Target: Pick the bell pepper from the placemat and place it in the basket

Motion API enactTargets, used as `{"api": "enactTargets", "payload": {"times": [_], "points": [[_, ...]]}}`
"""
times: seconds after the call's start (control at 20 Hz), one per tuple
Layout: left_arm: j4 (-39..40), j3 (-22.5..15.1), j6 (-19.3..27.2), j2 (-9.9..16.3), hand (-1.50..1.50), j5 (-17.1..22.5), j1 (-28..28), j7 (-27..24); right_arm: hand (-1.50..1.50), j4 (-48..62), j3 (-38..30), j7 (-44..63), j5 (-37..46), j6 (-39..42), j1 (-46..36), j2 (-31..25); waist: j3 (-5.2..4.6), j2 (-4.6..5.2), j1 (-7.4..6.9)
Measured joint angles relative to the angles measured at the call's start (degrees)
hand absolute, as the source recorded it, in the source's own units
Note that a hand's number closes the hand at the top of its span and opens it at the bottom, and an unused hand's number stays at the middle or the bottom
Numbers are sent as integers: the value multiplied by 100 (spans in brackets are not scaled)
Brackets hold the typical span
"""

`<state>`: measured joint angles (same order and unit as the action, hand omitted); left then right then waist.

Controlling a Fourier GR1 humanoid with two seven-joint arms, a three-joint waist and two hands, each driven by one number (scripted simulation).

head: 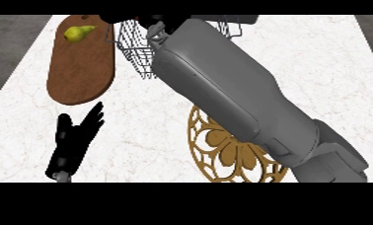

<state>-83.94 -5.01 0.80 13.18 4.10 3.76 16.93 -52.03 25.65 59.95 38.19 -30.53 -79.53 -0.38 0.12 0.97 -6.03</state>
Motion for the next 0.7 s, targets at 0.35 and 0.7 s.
{"api": "enactTargets", "payload": {"times": [0.35,0.7], "points": [[14,-3,12,-55,0,-30,7,-34,150,610,-61,-513,-886,-1013,204,11,13,18,25],[-10,104,-30,-22,0,17,82,-67,150,1440,212,-882,-1369,-1575,248,16,14,-10,107]]}}
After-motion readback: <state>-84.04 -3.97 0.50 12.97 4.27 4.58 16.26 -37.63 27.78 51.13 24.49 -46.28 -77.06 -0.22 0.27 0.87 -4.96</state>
